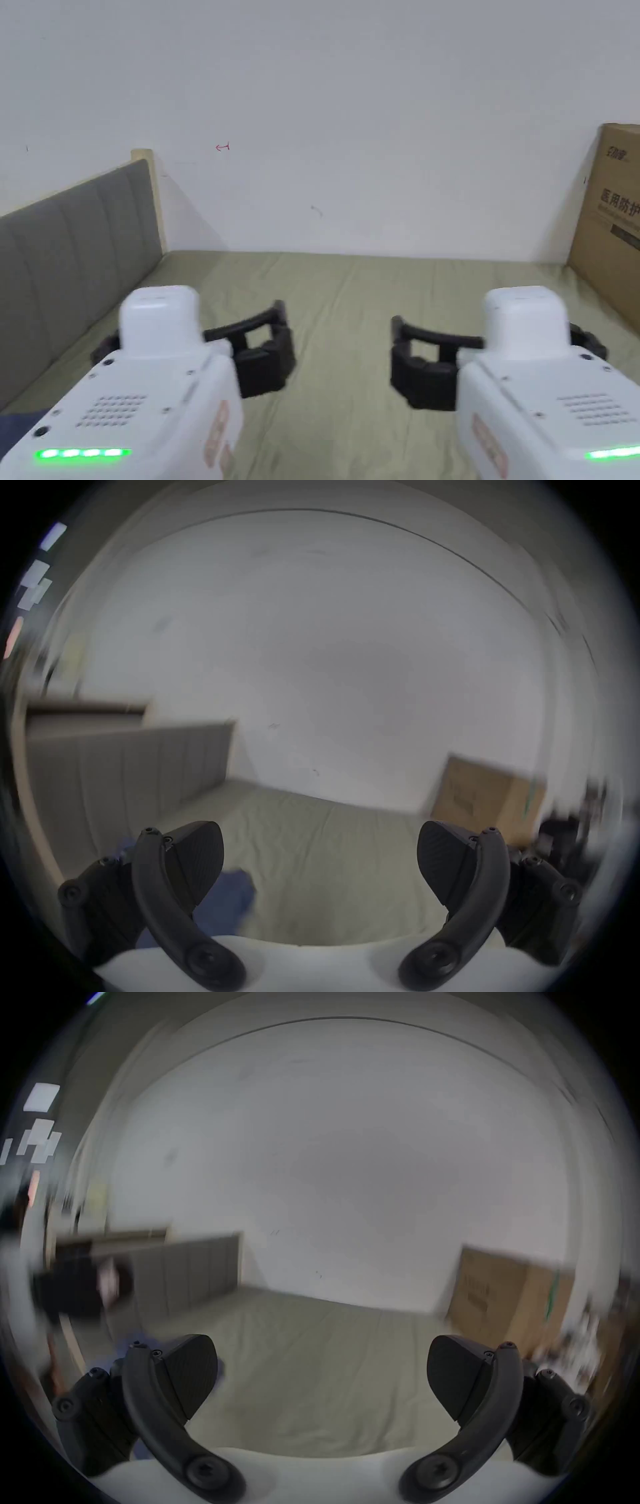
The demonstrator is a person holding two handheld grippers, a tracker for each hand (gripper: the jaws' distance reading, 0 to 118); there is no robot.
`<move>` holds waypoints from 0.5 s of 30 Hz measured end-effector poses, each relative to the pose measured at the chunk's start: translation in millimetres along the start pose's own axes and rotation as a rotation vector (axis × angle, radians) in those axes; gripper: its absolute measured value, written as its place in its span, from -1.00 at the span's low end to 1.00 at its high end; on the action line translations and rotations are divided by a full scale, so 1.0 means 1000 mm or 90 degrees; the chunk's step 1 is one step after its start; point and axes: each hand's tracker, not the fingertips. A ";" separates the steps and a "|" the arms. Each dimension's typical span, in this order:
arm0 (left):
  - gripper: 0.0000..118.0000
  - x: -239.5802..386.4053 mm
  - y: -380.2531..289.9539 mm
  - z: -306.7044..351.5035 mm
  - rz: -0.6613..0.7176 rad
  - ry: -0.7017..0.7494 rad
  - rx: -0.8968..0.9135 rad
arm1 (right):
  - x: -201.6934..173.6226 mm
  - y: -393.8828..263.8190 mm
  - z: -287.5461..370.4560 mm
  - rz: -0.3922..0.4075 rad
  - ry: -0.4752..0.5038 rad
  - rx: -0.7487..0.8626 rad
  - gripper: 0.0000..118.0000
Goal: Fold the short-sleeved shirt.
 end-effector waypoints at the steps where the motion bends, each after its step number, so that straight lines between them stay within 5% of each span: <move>1: 0.93 0.009 0.001 0.000 -0.045 -0.009 -0.003 | 0.008 -0.002 0.002 -0.011 -0.008 0.009 1.00; 5: 0.93 0.026 -0.007 0.007 -0.062 0.016 0.014 | 0.018 -0.013 -0.001 0.058 -0.063 -0.031 1.00; 12: 0.85 0.014 -0.004 0.008 0.005 -0.021 -0.009 | 0.024 -0.009 -0.001 0.023 -0.038 -0.044 1.00; 13: 0.56 0.014 -0.004 0.009 0.008 -0.021 -0.007 | 0.021 -0.008 0.001 0.029 -0.039 -0.044 0.99; 15: -0.52 0.014 -0.003 0.011 0.013 -0.026 -0.002 | 0.019 -0.006 0.002 0.055 -0.037 -0.041 0.89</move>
